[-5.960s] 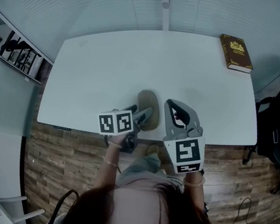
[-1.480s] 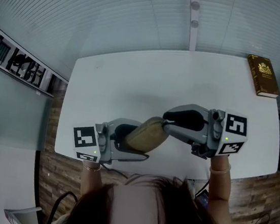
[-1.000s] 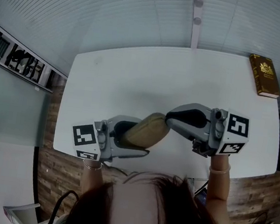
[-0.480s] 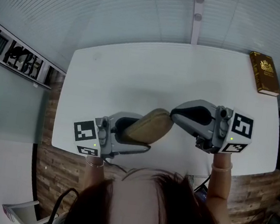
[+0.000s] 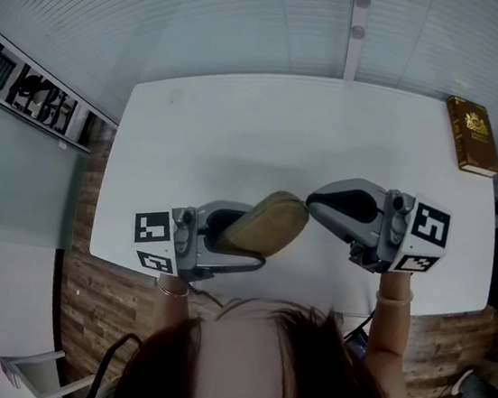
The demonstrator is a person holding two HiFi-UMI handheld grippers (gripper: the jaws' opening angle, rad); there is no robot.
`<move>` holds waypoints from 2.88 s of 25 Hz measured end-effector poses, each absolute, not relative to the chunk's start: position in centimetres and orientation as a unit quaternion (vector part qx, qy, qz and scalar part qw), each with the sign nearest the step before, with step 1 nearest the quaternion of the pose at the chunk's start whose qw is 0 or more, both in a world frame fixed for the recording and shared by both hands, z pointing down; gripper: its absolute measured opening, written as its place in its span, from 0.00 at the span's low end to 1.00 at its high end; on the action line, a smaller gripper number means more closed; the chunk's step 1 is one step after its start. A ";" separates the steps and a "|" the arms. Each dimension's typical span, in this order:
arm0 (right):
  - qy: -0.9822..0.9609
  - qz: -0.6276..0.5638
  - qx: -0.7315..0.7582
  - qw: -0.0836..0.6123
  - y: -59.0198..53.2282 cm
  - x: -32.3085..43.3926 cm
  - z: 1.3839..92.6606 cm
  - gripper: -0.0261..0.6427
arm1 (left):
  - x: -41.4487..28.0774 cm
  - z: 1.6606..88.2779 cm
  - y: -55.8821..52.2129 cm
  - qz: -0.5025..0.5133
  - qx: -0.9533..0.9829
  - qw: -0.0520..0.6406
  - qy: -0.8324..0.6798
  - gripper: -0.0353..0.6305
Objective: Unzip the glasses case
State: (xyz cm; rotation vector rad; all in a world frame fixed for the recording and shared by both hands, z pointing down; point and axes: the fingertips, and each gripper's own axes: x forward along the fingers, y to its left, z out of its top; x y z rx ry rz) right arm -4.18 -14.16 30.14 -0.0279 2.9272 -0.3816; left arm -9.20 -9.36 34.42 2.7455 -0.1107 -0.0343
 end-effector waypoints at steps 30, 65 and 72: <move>0.980 -0.156 -0.039 0.117 -14.7 -3.4 31.7 0.04 | -9.8 33.6 -10.7 -0.133 0.959 0.249 -0.031 0.48; 0.969 -0.185 -0.087 0.136 -15.1 -3.5 33.3 0.04 | -10.0 33.7 -12.8 -0.228 0.920 0.315 -0.042 0.49; 0.968 -0.187 -0.096 0.135 -15.4 -3.5 33.6 0.04 | -9.9 33.8 -13.6 -0.247 0.908 0.335 -0.055 0.48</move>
